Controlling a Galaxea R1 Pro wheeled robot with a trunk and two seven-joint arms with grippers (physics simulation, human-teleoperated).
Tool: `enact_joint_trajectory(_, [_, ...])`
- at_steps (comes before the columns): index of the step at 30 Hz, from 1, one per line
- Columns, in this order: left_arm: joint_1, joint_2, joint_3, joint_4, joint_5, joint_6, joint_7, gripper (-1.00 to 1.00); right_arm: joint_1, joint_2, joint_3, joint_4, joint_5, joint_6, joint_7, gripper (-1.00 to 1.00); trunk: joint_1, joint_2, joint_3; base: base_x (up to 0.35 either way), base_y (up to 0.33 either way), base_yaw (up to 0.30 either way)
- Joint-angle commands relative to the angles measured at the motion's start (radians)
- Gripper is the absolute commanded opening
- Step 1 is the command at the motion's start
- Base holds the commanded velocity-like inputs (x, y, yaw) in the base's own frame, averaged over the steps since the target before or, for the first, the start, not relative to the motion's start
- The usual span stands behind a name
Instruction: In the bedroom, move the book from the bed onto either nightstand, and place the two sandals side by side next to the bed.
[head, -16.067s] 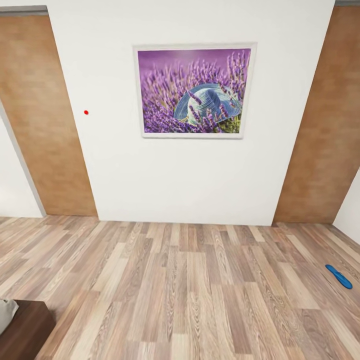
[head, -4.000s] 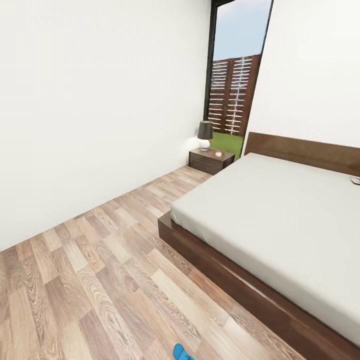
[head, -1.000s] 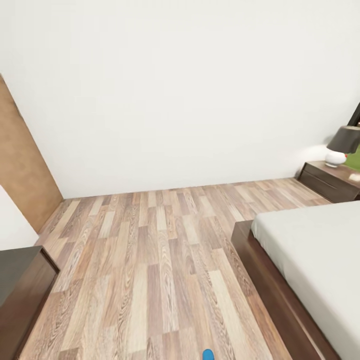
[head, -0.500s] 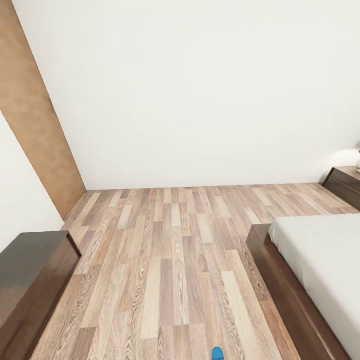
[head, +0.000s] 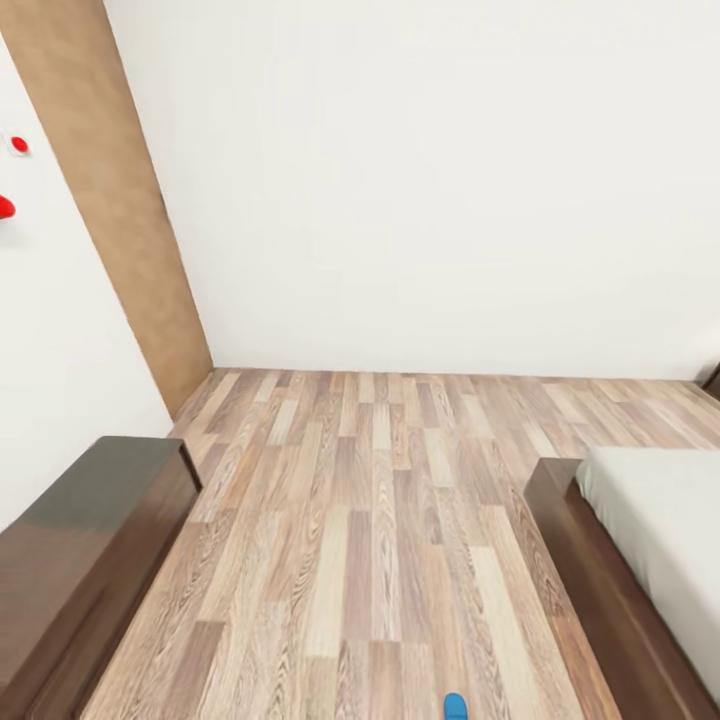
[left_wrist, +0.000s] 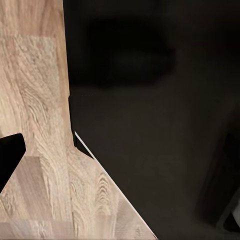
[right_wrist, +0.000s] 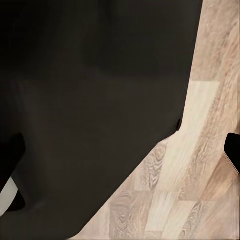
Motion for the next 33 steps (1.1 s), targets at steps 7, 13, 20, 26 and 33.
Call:
enact_joint_trajectory(7, [0.001, -0.001, 0.004, -0.001, 0.0, -0.001, 0.0, 1.0, 0.0, 0.0, 0.0, 0.0, 0.0, 0.0, -0.001, 1.0, 0.0, 0.0, -0.003, -0.026, 0.0, 0.238])
enact_joint_trajectory(13, [0.001, -0.001, 0.004, -0.002, 0.0, -0.001, 0.0, 1.0, 0.0, -0.001, 0.0, 0.0, 0.0, 0.0, -0.001, 1.0, 0.0, 0.0, -0.005, -0.006, 0.0, 0.238])
enact_joint_trajectory(20, [0.001, -0.002, 0.005, -0.003, 0.0, -0.001, -0.001, 1.0, 0.0, -0.004, 0.0, -0.003, 0.0, 0.002, 0.0, 1.0, 0.0, 0.0, -0.007, -0.001, 0.0, 0.134])
enact_joint_trajectory(26, [0.001, -0.001, 0.004, -0.004, 0.0, -0.001, -0.001, 1.0, 0.0, -0.007, 0.0, -0.004, 0.001, 0.0, 0.001, 1.0, 0.0, 0.0, -0.007, 0.0, 0.0, 0.039])
enact_joint_trajectory(33, [0.001, 0.001, 0.004, -0.015, 0.0, -0.001, -0.001, 1.0, 0.0, -0.012, 0.0, -0.004, 0.004, -0.001, 0.001, 1.0, 0.0, 0.0, -0.007, 0.0, 0.0, 0.01])
